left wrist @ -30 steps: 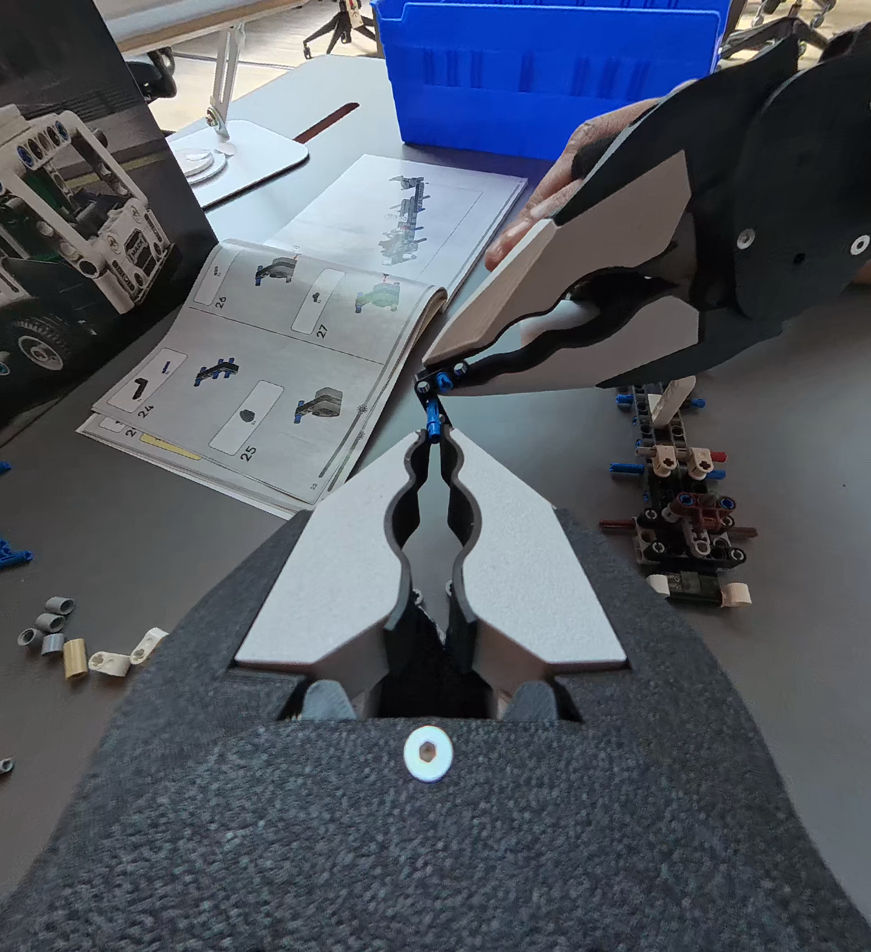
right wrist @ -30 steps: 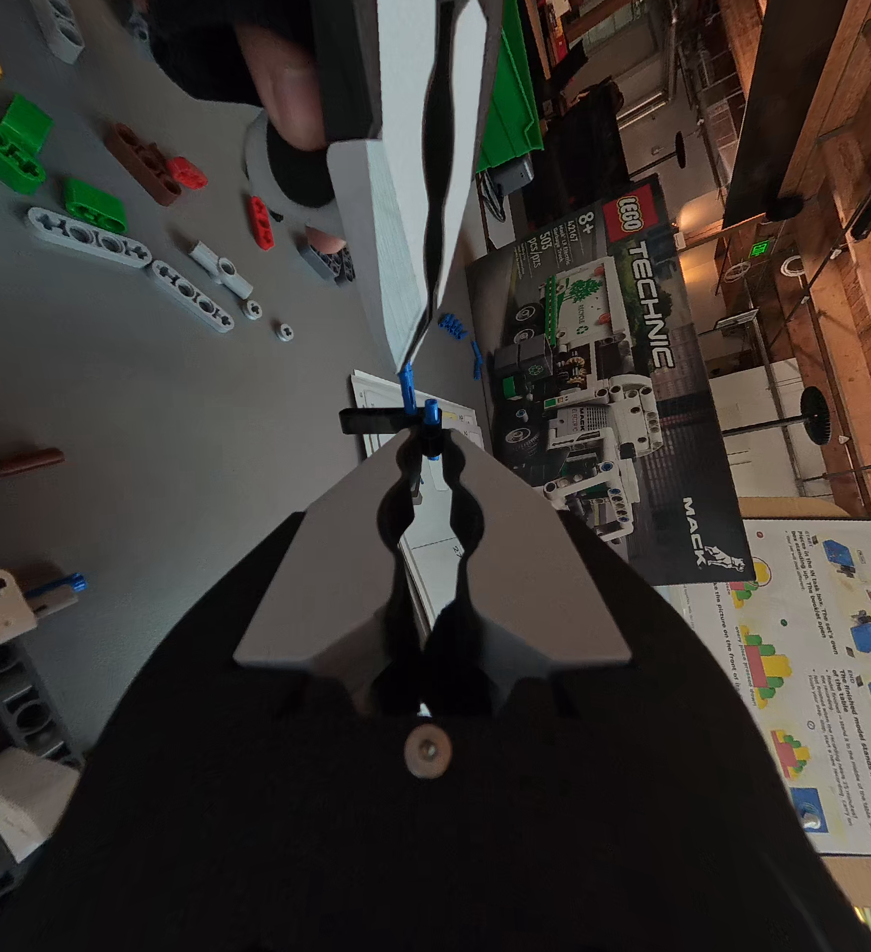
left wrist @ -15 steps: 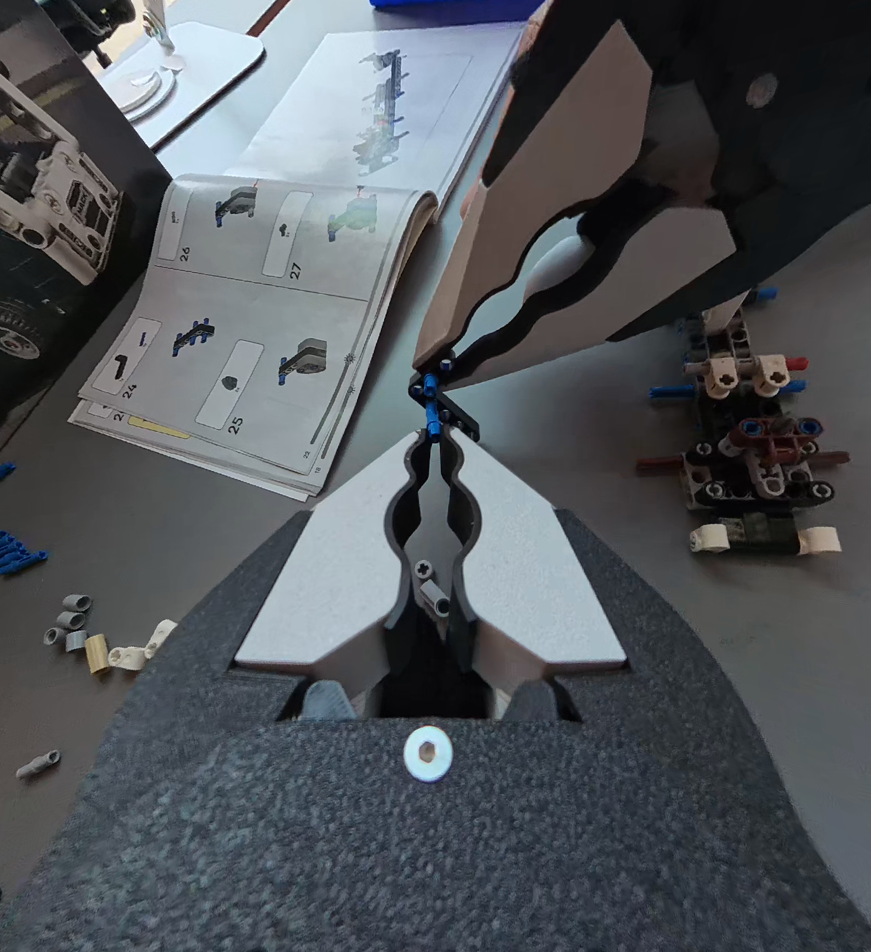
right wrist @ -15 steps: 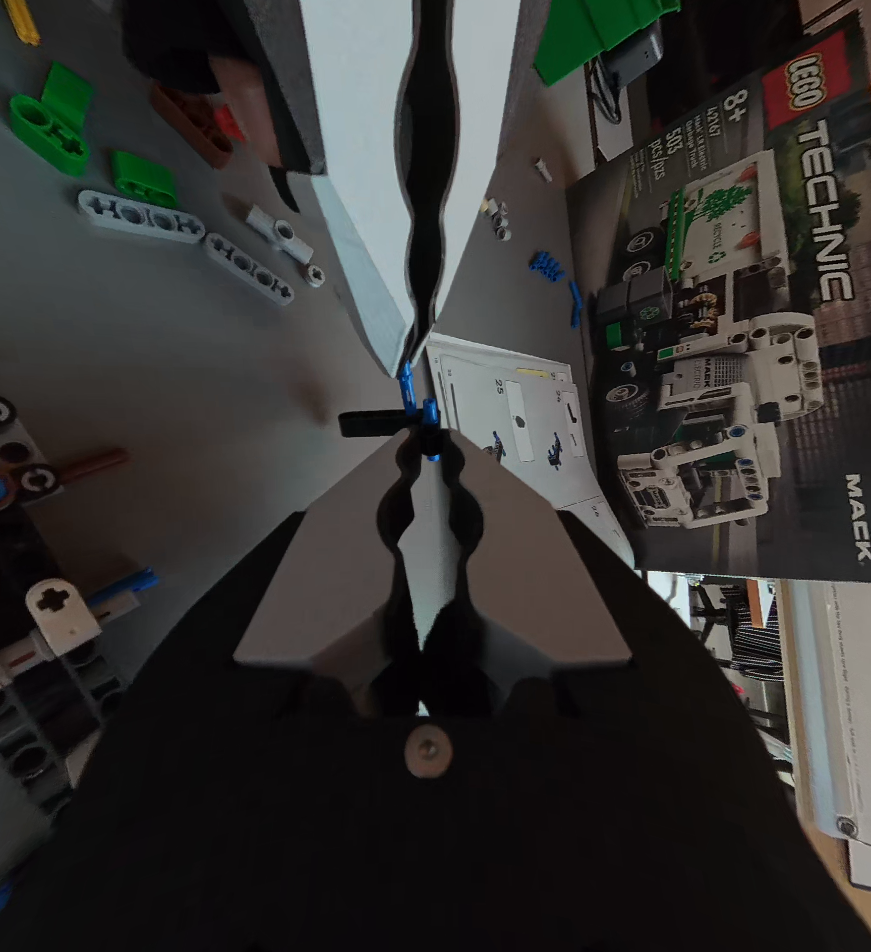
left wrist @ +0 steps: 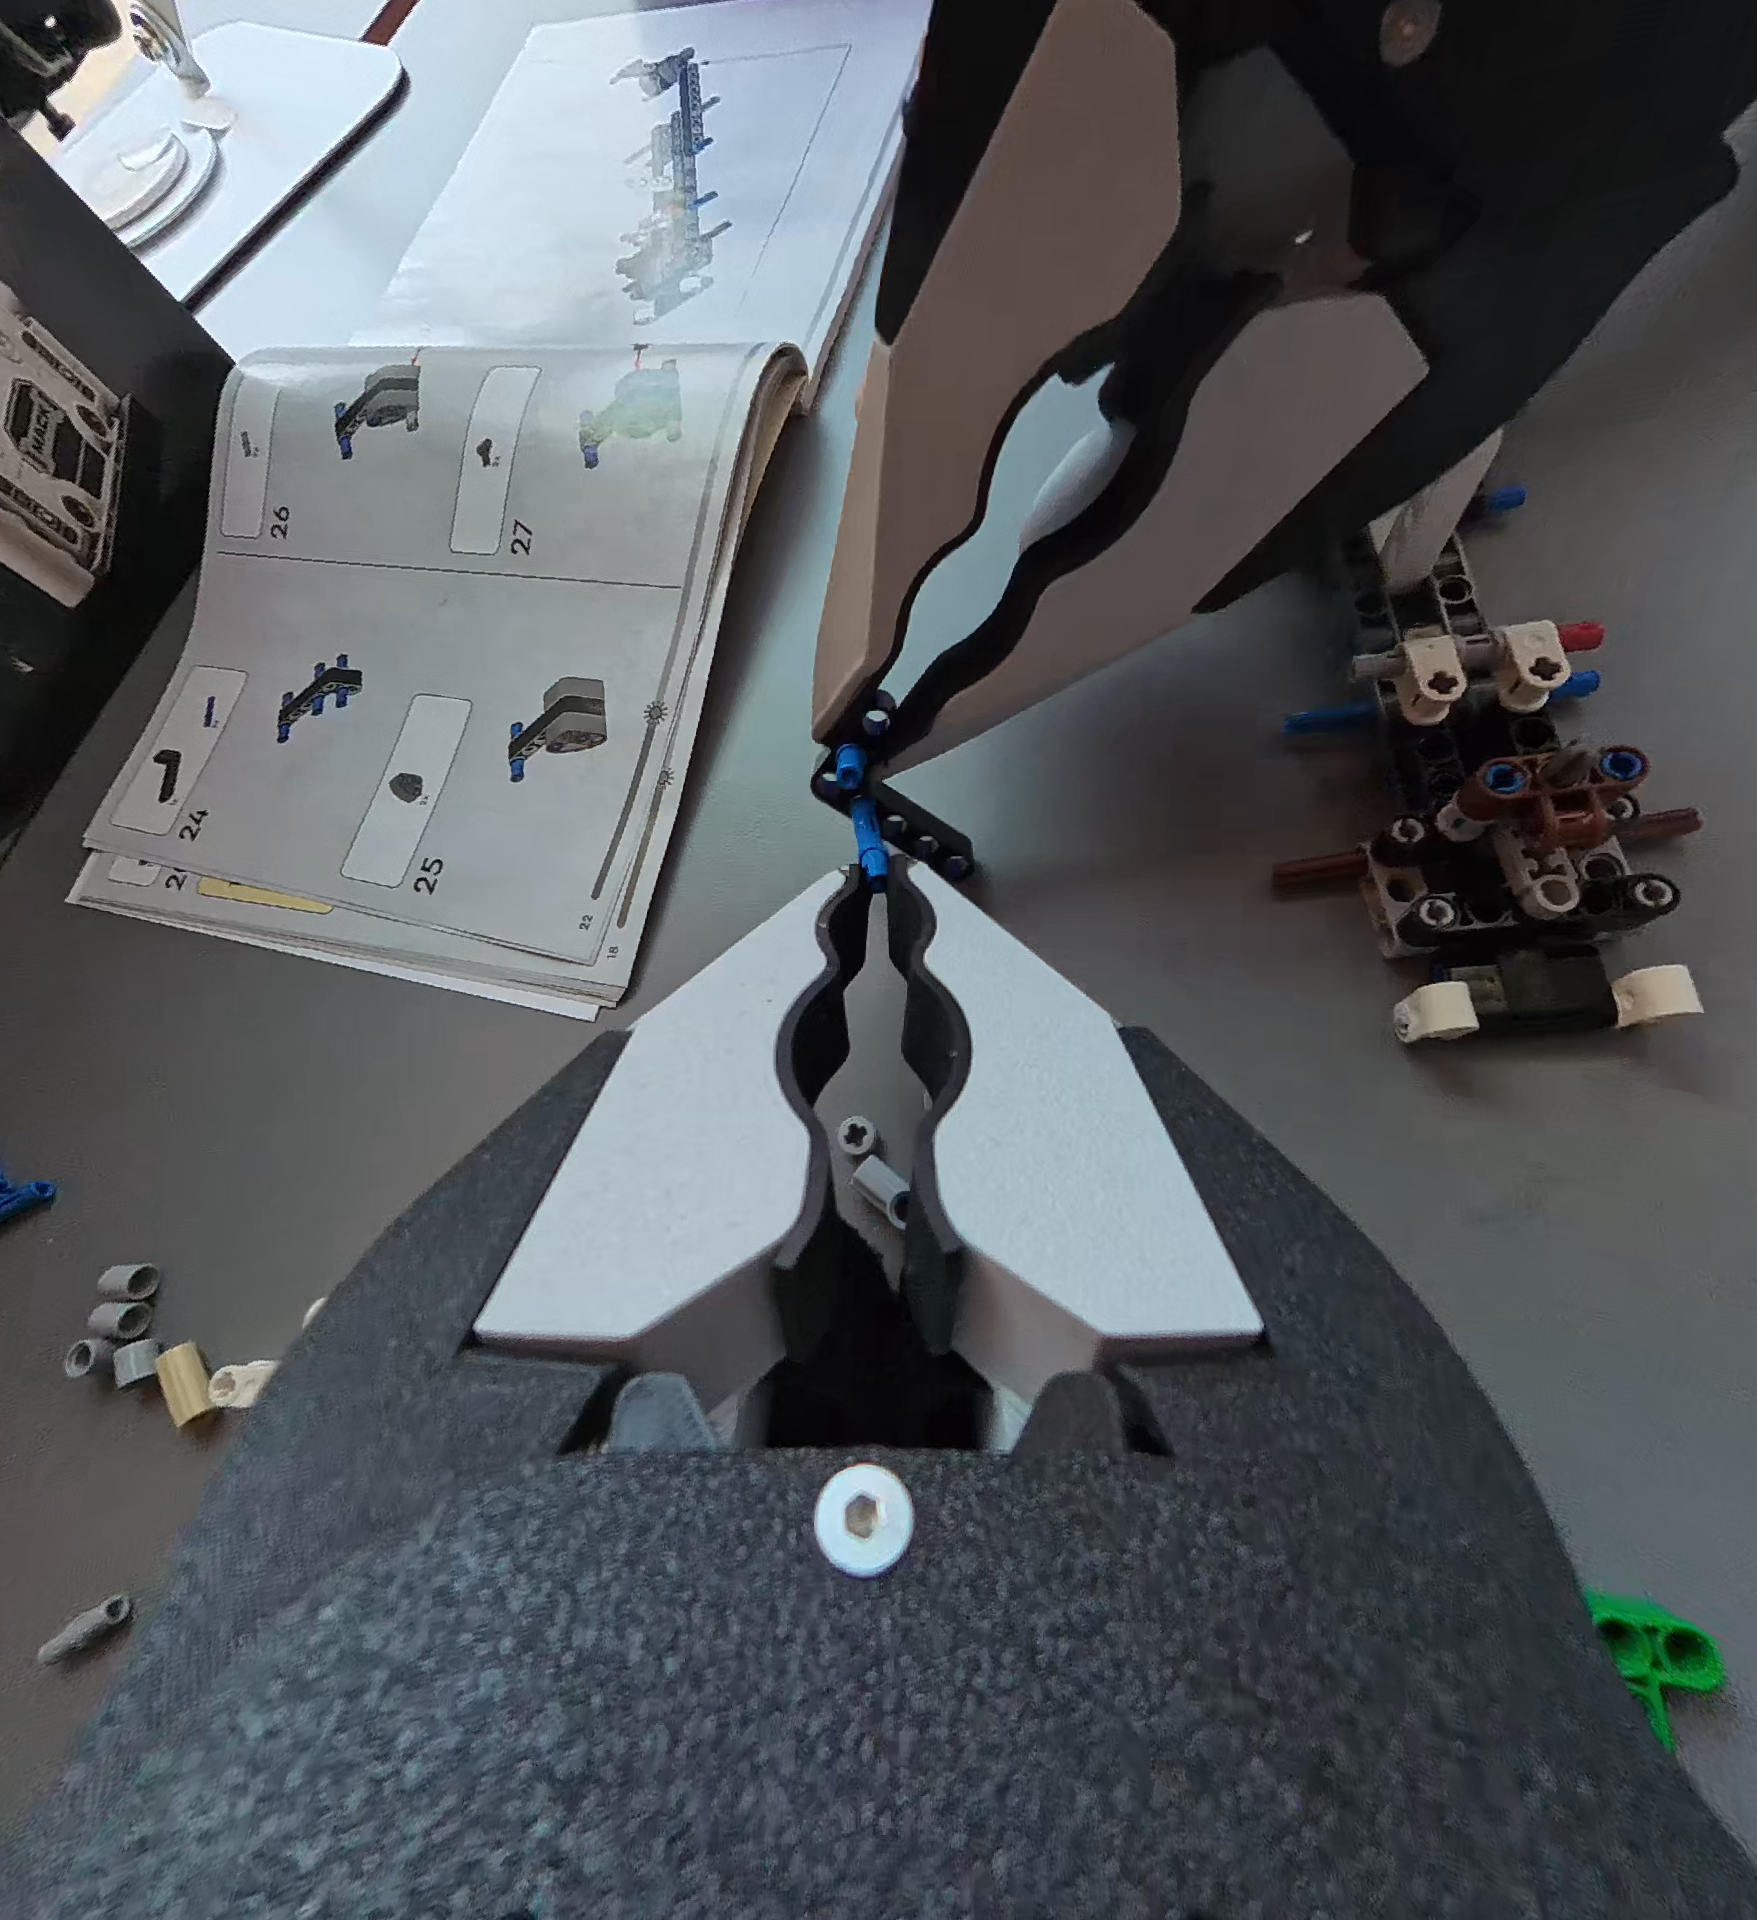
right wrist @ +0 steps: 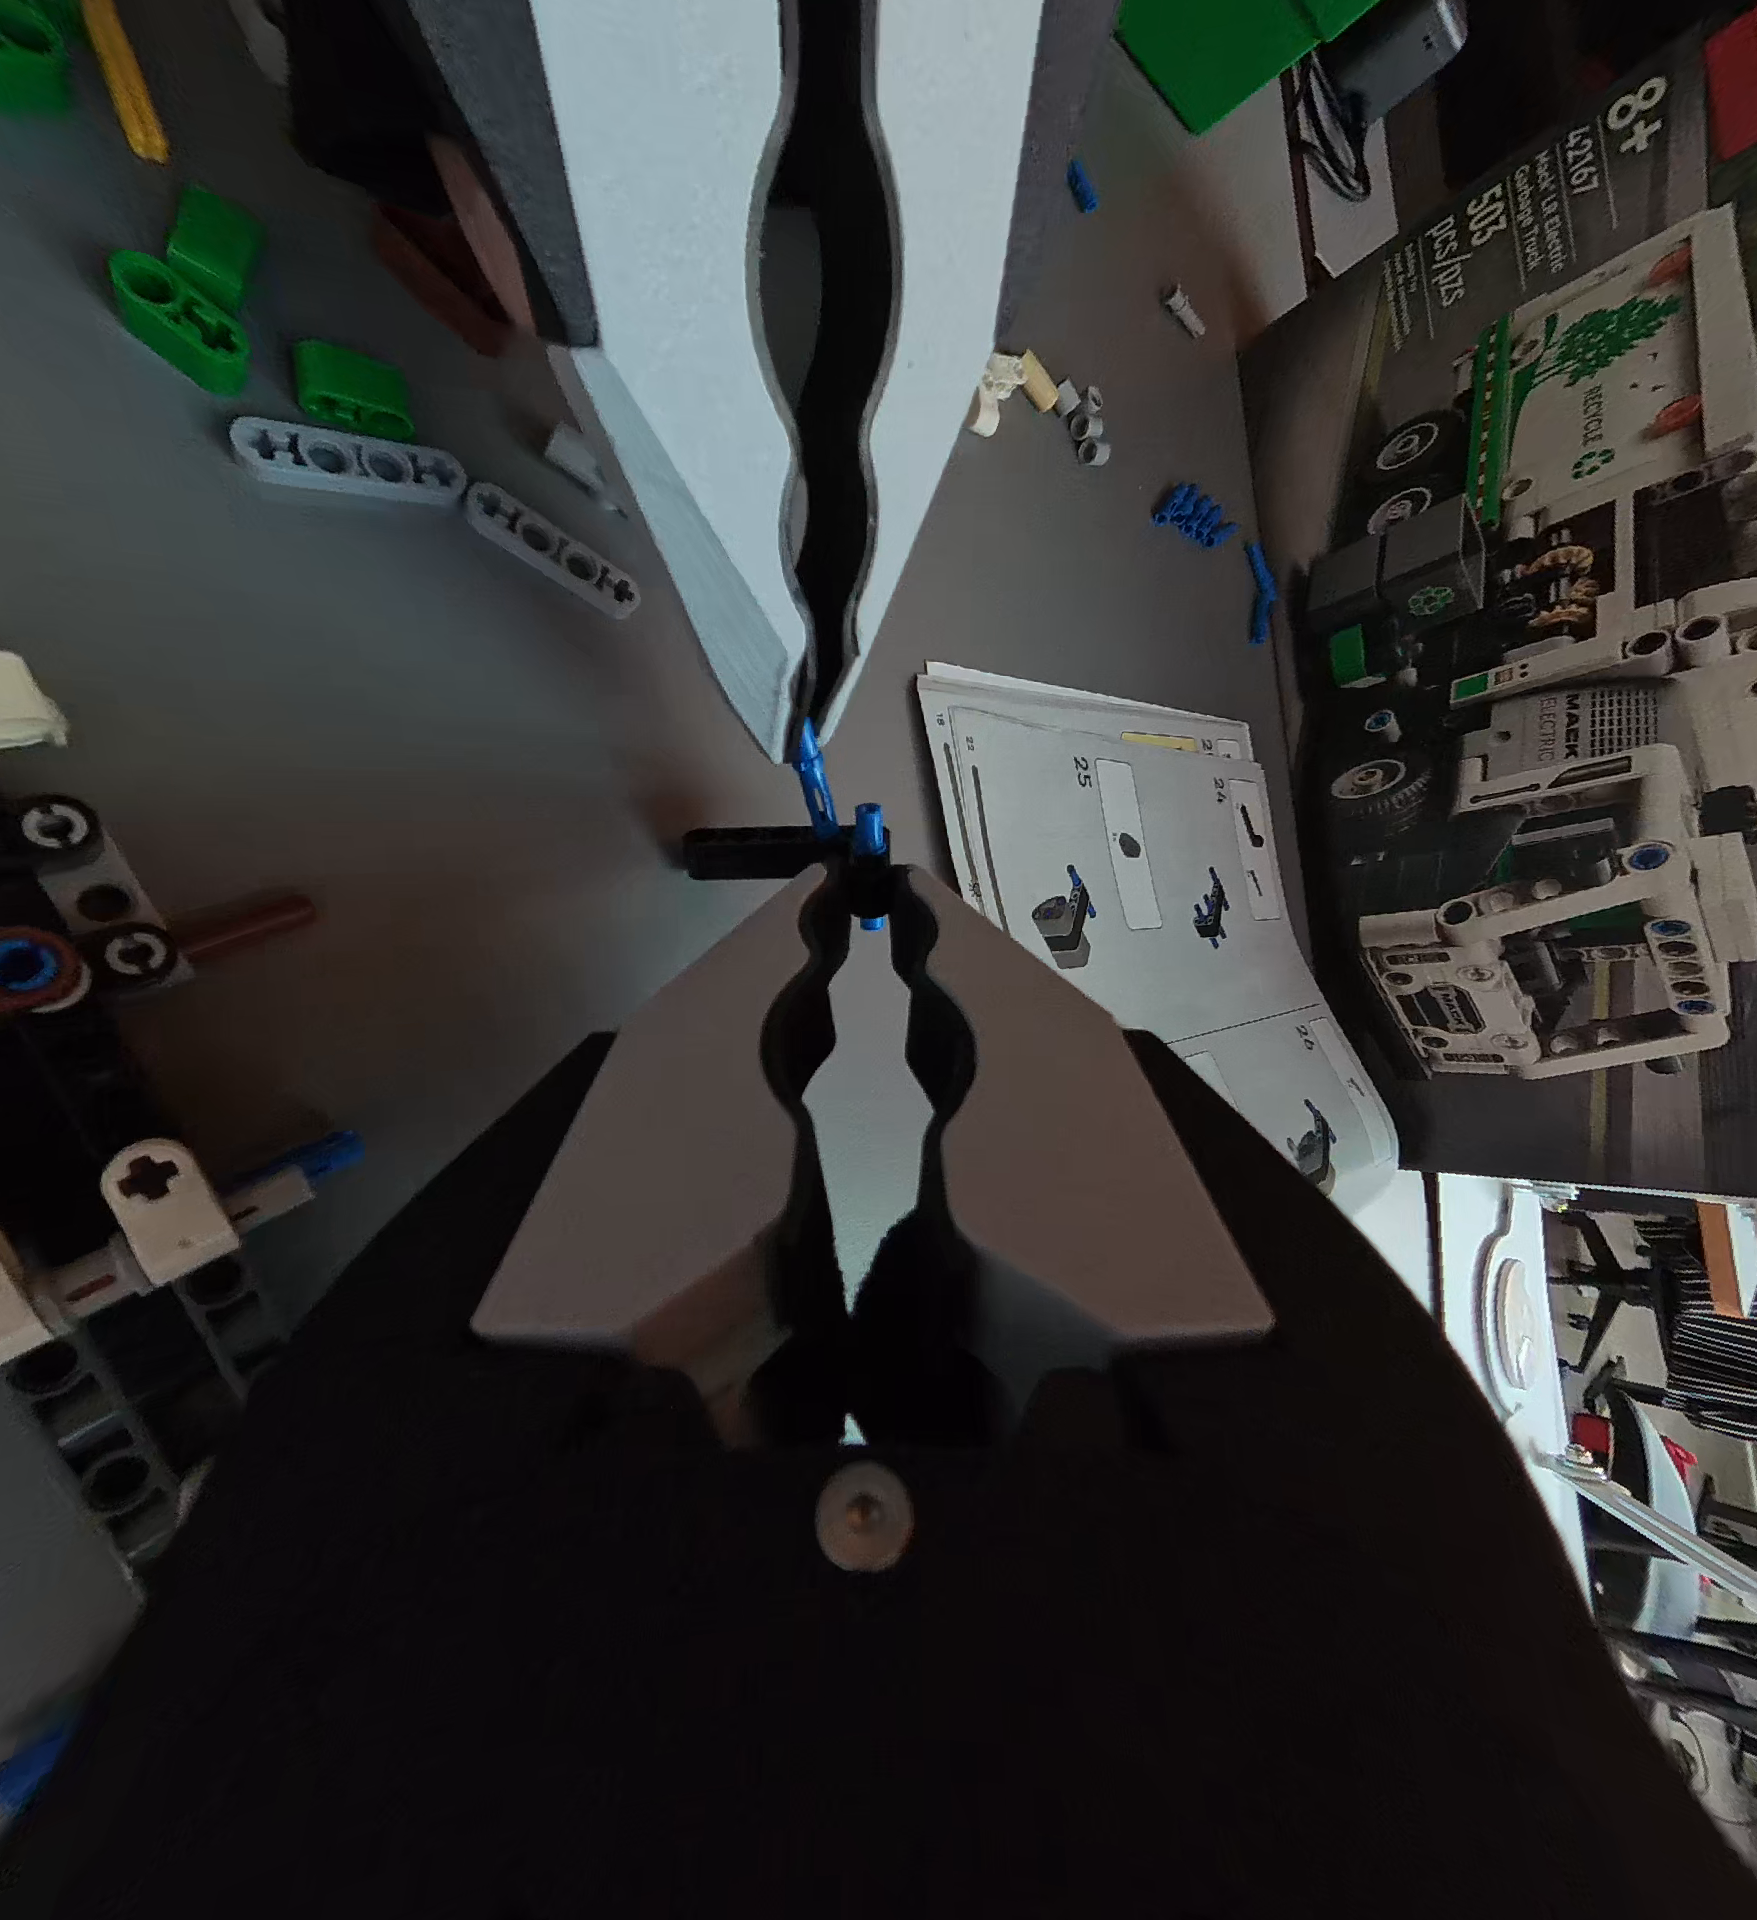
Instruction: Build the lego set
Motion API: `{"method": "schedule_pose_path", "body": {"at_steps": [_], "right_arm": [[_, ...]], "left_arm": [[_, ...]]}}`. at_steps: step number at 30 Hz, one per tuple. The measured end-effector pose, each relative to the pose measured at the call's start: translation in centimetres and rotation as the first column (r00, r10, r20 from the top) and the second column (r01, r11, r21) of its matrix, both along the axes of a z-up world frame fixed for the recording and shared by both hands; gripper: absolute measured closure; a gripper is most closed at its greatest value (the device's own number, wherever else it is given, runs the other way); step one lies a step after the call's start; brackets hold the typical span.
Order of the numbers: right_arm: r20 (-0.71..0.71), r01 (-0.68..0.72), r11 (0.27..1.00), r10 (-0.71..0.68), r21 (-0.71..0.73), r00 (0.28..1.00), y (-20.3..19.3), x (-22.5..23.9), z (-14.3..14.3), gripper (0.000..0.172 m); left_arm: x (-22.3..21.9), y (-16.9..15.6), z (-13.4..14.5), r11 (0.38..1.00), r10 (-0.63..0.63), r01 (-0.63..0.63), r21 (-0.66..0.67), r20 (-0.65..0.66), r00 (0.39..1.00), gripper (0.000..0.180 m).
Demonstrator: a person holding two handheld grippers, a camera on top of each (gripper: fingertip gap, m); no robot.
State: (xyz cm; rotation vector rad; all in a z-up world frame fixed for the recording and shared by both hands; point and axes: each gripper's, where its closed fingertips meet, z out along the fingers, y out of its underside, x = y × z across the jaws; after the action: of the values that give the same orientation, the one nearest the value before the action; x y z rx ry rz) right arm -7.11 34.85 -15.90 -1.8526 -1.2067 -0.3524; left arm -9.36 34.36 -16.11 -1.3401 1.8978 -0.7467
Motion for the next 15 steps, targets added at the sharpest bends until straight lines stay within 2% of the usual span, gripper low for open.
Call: {"method": "schedule_pose_path", "body": {"at_steps": [5,15], "right_arm": [[-0.032,-0.032,0.999,0.032,-0.016,0.999,0.0,0.0,-0.1,0.166],[0.072,-0.050,0.999,0.049,0.009,0.996,-0.3,0.5,0.1,0.166]], "left_arm": [[0.0,0.3,-1.6,0.998,-0.048,0.051,0.039,-0.077,0.996,0.179],[0.4,-0.4,-1.6,0.997,-0.075,0.075,-0.002,-0.141,0.987,0.178]]}}
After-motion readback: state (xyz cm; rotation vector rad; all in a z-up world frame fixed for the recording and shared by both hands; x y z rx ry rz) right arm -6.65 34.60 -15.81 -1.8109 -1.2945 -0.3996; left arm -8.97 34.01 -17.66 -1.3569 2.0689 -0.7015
